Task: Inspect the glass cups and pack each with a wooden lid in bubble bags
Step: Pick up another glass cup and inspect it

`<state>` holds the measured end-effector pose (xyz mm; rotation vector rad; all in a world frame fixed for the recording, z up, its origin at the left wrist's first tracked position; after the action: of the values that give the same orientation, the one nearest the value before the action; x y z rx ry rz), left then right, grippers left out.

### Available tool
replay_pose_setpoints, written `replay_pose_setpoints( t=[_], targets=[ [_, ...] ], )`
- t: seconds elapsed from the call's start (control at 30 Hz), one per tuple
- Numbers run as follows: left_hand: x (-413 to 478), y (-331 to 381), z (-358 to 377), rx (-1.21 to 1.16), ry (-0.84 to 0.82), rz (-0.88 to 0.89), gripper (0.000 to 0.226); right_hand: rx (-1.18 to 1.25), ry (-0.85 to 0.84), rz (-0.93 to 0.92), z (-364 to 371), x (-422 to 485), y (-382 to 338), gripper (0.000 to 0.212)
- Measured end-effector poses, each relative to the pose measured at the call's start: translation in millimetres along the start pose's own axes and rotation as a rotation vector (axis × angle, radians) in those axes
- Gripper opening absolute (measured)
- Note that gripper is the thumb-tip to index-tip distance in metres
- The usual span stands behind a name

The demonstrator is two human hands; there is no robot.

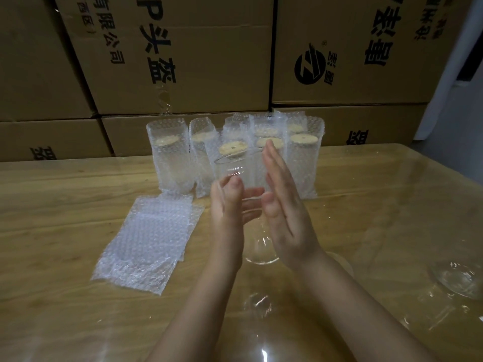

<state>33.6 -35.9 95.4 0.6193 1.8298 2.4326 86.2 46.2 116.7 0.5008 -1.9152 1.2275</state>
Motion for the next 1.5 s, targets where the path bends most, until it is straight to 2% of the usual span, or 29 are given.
replay_pose_setpoints(
  t=[0.07,0.13,0.23,0.33,0.4,0.43,0.53,0.57,0.6,0.73,0.8,0.93,1.13,1.2,1.37,1.5],
  targets=[
    [0,2,-4,-0.022,-0.051,-0.049,0.070,0.011,-0.030,0.006,3,2,-3,0.049],
    [0,1,-3,0.030,-0.175,-0.146,0.081,0.109,-0.018,0.089,-1,3,-4,0.052],
    [-4,-1,1,0.093,-0.437,-0.253,0.095,0.315,0.076,0.261,-14,6,-4,0.053],
    [-9,-2,4,0.129,-0.561,-0.320,0.094,0.433,0.174,0.373,-19,6,2,0.046],
    [-8,1,5,0.177,-0.518,-0.274,0.104,0.440,0.235,0.381,-22,6,2,0.043],
    [-7,2,6,0.204,-0.477,-0.215,0.100,0.414,0.271,0.358,-25,7,0,0.040],
    [-6,11,13,0.228,-0.344,-0.042,0.046,0.306,0.389,0.256,-33,6,-6,0.035],
    [-7,11,15,0.248,-0.327,-0.021,0.037,0.281,0.410,0.220,-34,6,-7,0.035],
    [-7,11,17,0.278,-0.320,-0.017,0.035,0.262,0.417,0.184,-34,5,-7,0.035],
    [-6,7,17,0.311,-0.269,0.027,0.063,0.089,0.303,-0.014,-30,5,-15,0.041],
    [-7,9,15,0.227,-0.192,0.110,0.060,0.104,0.252,-0.059,-26,4,-16,0.043],
    [-12,11,9,0.175,-0.054,0.299,0.059,0.410,0.281,0.121,-16,2,-9,0.047],
    [-15,15,-5,0.292,0.021,0.570,0.071,0.756,0.225,0.488,3,-4,13,0.053],
    [-13,18,-9,0.237,0.023,0.592,0.072,0.761,0.204,0.612,9,-8,20,0.048],
    [-12,22,-13,0.057,0.036,0.540,0.074,0.692,-0.023,0.901,15,-12,28,0.047],
    [-12,27,-13,-0.005,0.019,0.513,0.081,0.678,-0.095,1.056,13,-16,29,0.055]
  ],
)
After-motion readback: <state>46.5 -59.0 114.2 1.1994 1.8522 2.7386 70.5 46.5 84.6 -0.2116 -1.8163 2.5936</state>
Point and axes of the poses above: each hand's wrist, its own x-axis towards the middle knuckle, its own z-axis out of the palm, y = z × x, the point moved 4 cm from there along x, towards the middle knuckle, and after that the axes turned 5 degrees about x, right-handed, at the moved point
